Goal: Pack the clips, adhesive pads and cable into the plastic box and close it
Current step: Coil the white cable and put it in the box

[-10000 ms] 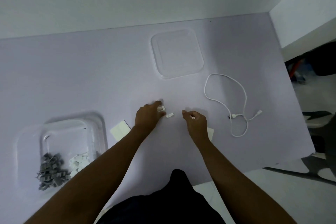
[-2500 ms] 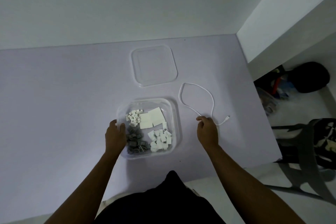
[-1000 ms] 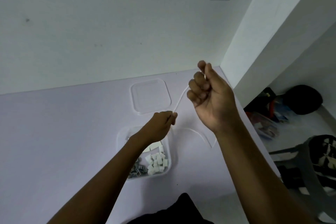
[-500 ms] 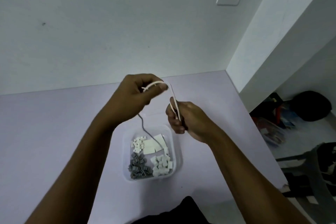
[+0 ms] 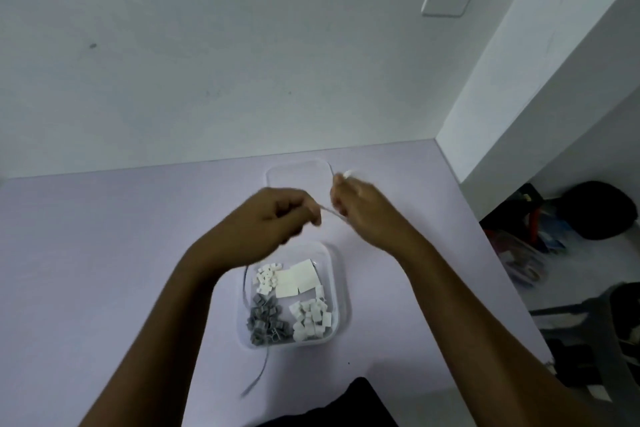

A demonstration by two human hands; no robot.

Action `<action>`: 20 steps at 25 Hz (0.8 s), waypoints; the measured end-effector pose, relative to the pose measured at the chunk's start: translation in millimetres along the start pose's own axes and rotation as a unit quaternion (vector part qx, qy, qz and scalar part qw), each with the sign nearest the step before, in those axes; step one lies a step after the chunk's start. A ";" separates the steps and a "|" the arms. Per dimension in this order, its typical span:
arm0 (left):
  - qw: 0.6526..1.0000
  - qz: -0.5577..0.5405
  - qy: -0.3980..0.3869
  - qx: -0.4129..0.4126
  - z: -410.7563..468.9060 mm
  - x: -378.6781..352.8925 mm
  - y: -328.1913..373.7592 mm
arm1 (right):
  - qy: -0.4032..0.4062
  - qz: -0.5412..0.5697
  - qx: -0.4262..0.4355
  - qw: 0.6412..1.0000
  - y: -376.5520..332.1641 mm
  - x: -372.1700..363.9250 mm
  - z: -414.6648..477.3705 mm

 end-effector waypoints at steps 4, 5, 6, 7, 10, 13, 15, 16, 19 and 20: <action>0.988 0.011 0.152 -0.004 17.9 31.8 -22.6 | -0.292 0.423 -0.156 0.843 -22.5 -51.5 -52.2; 0.991 0.024 0.133 0.005 20.7 21.8 -31.1 | -0.266 0.550 -0.162 0.775 -34.0 -45.5 -46.9; 0.995 0.038 0.093 0.016 19.9 7.0 -39.8 | -0.197 0.637 -0.148 0.731 -35.8 -34.7 -32.4; 0.998 0.044 0.043 0.029 15.6 -8.6 -47.0 | -0.105 0.675 -0.113 0.722 -30.8 -21.4 -16.4; 0.999 0.016 -0.034 0.032 -1.0 -28.6 -45.8 | 0.106 0.466 -0.019 0.878 -3.6 11.5 10.4; 0.998 0.017 0.062 -0.020 3.2 -0.3 -36.1 | -0.015 0.020 -0.032 0.999 20.8 -14.5 8.6; 0.990 -0.010 0.137 -0.015 8.3 16.2 -43.7 | -0.218 0.055 -0.106 0.969 30.9 -47.5 -16.5; 0.987 -0.026 0.159 -0.001 9.7 17.7 -51.5 | -0.300 0.162 -0.138 0.930 22.8 -60.2 -30.7; 0.987 -0.033 0.150 0.050 7.7 -0.8 -77.5 | -0.322 0.538 -0.176 0.759 -22.6 -61.4 -32.7; 0.991 -0.024 0.118 0.065 5.6 -10.3 -84.0 | -0.259 0.629 -0.166 0.713 -25.5 -53.3 -19.6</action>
Point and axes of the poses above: each hand's wrist, its own z-axis towards the middle knuckle, its own x-axis out of the back of the hand, y = z × x, the point moved 8 cm from there along z, towards the middle knuckle, and after that the axes turned 9 degrees about y, right-handed, at the moved point
